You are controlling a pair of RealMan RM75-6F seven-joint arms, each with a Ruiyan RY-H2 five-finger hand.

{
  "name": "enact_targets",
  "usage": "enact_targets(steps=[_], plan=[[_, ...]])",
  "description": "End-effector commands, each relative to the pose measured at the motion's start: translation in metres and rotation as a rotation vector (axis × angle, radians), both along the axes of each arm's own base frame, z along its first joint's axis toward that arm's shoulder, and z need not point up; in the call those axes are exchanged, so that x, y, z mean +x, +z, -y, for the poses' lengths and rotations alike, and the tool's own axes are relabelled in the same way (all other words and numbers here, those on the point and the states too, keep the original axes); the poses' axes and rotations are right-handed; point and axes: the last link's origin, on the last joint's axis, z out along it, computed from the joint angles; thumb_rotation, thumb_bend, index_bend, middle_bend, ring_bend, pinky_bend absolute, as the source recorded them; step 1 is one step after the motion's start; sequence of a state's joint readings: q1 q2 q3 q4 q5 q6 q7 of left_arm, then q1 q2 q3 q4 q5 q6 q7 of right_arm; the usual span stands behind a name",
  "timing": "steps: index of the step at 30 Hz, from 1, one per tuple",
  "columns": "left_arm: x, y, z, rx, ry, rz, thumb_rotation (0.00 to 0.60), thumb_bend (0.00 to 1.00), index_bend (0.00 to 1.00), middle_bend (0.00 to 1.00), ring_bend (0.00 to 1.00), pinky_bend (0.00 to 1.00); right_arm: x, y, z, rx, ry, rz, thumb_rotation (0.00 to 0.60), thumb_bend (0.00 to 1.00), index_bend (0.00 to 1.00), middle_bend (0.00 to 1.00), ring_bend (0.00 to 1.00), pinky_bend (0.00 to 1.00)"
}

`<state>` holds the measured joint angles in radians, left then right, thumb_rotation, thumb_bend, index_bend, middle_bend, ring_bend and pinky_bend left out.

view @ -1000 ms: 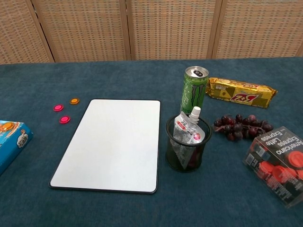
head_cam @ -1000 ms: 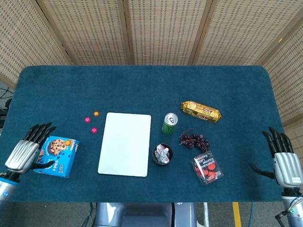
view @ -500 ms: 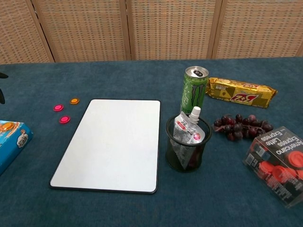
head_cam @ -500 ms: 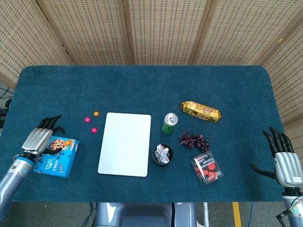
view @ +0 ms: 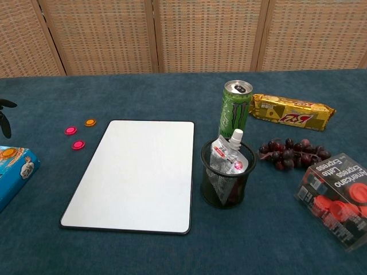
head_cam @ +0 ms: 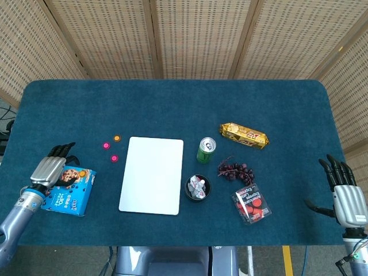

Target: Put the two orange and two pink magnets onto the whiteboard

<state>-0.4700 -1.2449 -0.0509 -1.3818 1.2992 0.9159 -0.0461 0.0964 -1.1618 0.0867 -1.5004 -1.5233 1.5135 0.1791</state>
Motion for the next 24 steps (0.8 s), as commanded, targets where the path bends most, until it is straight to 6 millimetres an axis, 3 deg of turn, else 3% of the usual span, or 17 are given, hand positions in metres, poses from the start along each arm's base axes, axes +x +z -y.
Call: enact_targets(steps=[1, 24], plan=[[0.002, -0.003, 0.0, -0.009, -0.002, 0.002, 0.6, 0.31, 0.4, 0.0, 0.0, 0.0, 0.0, 0.0, 0.0, 0.001, -0.001, 0.001, 0.6, 0.13, 0.0, 0.0, 0.0, 0.0], [0.011, -0.021, -0.005, -0.037, 0.005, -0.057, 0.6, 0.34, 0.45, 0.0, 0.0, 0.0, -0.001, 0.001, 0.001, -0.001, -0.009, 0.01, 0.6, 0.13, 0.0, 0.0, 0.0, 0.0]])
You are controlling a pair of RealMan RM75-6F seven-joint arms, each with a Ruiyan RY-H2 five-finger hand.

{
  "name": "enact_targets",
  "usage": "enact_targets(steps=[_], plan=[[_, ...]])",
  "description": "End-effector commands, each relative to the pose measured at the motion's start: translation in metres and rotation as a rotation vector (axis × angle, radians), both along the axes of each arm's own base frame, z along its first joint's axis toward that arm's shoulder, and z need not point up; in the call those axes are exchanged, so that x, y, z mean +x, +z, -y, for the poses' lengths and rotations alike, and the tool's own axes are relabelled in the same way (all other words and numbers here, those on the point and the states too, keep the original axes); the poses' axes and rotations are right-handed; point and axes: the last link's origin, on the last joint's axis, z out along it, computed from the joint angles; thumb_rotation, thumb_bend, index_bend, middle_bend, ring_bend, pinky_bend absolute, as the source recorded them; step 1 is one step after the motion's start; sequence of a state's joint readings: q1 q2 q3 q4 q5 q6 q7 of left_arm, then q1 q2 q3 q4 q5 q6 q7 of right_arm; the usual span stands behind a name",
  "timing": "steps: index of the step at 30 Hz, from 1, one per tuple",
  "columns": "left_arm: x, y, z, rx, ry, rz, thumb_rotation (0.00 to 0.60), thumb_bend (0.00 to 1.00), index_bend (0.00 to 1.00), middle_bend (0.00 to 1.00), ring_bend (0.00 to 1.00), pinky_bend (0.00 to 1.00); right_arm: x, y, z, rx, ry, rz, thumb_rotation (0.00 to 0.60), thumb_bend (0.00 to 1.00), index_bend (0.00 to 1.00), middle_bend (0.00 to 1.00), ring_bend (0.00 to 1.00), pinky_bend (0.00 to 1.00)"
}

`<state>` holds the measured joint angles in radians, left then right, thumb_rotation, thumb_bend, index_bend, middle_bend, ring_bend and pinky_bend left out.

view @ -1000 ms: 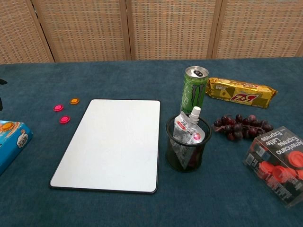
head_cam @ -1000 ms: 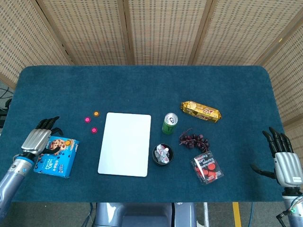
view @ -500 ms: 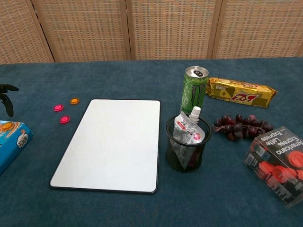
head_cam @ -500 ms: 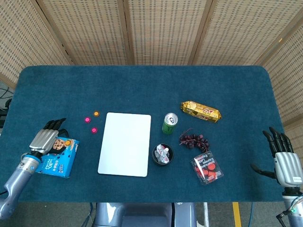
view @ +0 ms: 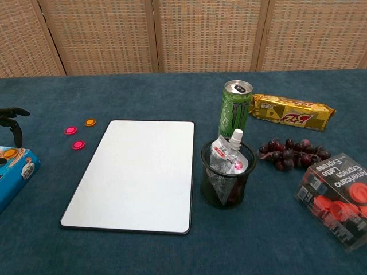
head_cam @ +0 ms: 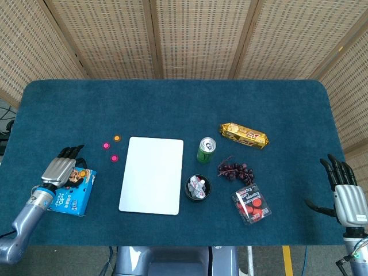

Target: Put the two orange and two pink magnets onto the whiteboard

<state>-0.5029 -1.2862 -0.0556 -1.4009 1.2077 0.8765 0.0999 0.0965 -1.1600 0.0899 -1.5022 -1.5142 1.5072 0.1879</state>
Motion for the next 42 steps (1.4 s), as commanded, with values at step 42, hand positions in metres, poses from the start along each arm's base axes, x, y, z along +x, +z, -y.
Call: enact_targets(steps=[42], plan=[[0.143, -0.104, 0.021, -0.234, -0.245, 0.022, 0.6, 0.36, 0.53, 0.0, 0.0, 0.0, -0.003, 0.001, 0.001, 0.006, -0.022, 0.013, 0.6, 0.13, 0.0, 0.0, 0.0, 0.0]])
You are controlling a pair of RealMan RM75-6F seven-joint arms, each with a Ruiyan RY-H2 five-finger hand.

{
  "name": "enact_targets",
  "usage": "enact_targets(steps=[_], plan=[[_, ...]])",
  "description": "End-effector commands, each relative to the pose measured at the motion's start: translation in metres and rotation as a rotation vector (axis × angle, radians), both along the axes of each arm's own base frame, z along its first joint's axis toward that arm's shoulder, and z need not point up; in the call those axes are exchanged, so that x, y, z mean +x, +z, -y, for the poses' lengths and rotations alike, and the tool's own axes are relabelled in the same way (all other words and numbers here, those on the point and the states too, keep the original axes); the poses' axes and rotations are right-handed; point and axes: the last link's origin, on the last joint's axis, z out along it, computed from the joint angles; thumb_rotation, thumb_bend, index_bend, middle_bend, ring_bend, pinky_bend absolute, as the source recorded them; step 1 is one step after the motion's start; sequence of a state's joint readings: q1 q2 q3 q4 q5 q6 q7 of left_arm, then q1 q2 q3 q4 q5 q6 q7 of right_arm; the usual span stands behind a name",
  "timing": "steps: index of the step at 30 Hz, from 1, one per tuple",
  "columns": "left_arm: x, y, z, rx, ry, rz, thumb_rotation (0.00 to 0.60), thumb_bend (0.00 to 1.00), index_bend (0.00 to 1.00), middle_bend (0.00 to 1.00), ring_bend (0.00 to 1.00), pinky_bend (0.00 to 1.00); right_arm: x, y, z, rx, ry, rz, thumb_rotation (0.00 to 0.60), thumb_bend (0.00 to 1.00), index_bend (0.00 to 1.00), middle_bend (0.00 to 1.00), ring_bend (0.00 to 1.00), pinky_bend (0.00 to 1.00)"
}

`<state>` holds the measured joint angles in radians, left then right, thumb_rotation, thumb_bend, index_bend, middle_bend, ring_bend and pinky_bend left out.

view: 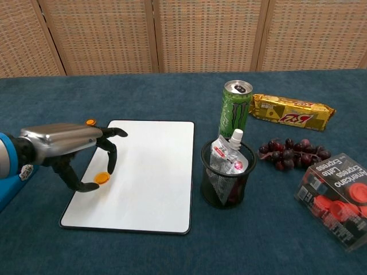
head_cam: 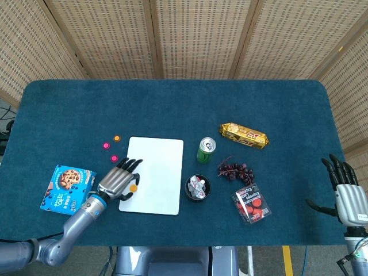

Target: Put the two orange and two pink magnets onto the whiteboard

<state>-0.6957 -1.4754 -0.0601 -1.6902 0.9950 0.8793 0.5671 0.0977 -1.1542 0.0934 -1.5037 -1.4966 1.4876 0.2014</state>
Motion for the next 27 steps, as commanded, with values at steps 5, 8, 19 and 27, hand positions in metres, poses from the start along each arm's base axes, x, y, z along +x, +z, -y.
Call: enact_targets(steps=[5, 8, 19, 27], plan=[[0.01, -0.015, 0.003, -0.014, -0.013, -0.006, 0.6, 0.2, 0.41, 0.0, 0.0, 0.0, 0.0, 0.0, 0.0, 0.001, -0.003, 0.003, 0.6, 0.13, 0.0, 0.0, 0.0, 0.0], [0.014, -0.014, 0.003, -0.009, -0.021, 0.004, 0.6, 0.16, 0.27, 0.0, 0.0, 0.0, 0.0, 0.0, 0.0, 0.001, -0.004, 0.004, 0.6, 0.13, 0.0, 0.0, 0.0, 0.0], [-0.011, 0.034, -0.038, 0.169, 0.055, 0.014, 0.6, 0.26, 0.31, 0.0, 0.0, 0.0, -0.001, 0.0, 0.0, 0.008, -0.007, 0.009, 0.6, 0.13, 0.0, 0.0, 0.0, 0.0], [-0.044, 0.055, -0.073, 0.239, 0.162, 0.0, 0.6, 0.31, 0.39, 0.0, 0.0, 0.0, -0.001, -0.001, 0.001, 0.015, -0.011, 0.007, 0.6, 0.13, 0.0, 0.0, 0.0, 0.0]])
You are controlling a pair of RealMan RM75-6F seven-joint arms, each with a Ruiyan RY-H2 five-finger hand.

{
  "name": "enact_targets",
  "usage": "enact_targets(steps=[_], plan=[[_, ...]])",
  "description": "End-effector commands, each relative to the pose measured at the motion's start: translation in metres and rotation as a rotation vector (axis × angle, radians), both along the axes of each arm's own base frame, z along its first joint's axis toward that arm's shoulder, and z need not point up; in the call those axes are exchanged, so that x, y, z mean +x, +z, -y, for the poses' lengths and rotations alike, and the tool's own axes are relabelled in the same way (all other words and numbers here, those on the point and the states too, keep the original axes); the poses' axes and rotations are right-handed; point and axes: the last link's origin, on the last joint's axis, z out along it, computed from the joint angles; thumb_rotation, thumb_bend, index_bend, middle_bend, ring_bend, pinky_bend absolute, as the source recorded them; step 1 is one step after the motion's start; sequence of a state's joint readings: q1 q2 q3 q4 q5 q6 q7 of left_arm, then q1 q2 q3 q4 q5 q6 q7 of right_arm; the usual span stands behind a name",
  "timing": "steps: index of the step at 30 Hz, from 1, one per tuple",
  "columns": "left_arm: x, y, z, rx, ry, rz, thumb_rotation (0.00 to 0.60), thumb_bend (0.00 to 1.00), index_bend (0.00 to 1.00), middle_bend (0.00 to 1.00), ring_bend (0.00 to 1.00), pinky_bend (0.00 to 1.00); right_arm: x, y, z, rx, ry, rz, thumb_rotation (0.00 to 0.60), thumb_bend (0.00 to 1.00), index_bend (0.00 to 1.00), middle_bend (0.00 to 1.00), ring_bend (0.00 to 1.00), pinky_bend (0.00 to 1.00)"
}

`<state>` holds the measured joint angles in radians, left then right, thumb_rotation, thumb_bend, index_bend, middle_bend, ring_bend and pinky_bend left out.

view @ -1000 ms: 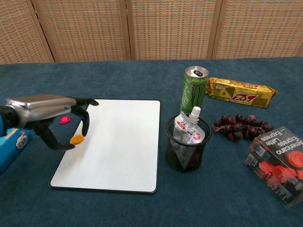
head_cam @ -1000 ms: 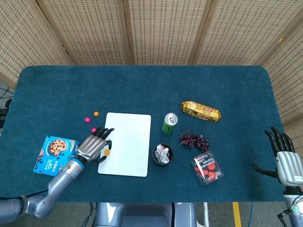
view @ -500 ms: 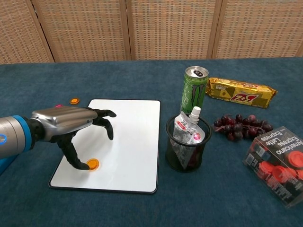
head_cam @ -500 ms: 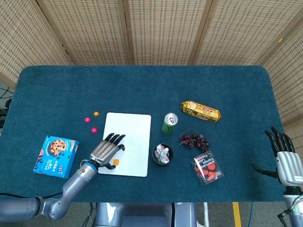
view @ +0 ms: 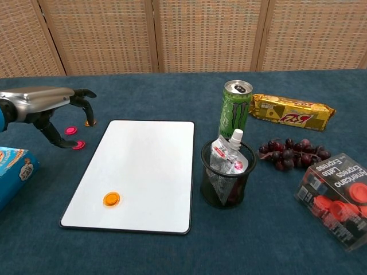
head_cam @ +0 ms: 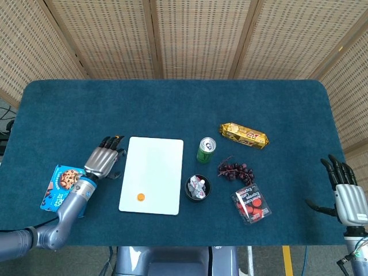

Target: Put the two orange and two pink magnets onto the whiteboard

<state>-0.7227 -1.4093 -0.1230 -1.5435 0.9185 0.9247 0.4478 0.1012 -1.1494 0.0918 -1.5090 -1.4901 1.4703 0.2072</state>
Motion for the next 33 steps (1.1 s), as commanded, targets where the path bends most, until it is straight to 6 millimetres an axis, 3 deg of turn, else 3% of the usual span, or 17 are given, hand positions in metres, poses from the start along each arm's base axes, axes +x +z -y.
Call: enact_targets(steps=[1, 10, 33], plan=[[-0.016, 0.006, -0.016, 0.017, 0.059, 0.006, 0.6, 0.32, 0.39, 0.0, 0.0, 0.0, 0.0, 0.0, 0.0, 0.001, -0.002, 0.001, 0.6, 0.13, 0.0, 0.0, 0.0, 0.0], [-0.033, -0.004, -0.031, 0.015, 0.121, -0.008, 0.6, 0.32, 0.4, 0.0, 0.0, 0.0, 0.0, 0.0, 0.0, 0.006, -0.01, 0.002, 0.6, 0.13, 0.0, 0.0, 0.0, 0.0], [-0.035, -0.021, -0.038, 0.007, 0.196, -0.045, 0.6, 0.3, 0.4, 0.0, 0.0, 0.0, 0.0, -0.001, 0.0, 0.01, -0.011, 0.007, 0.6, 0.13, 0.0, 0.0, 0.0, 0.0]])
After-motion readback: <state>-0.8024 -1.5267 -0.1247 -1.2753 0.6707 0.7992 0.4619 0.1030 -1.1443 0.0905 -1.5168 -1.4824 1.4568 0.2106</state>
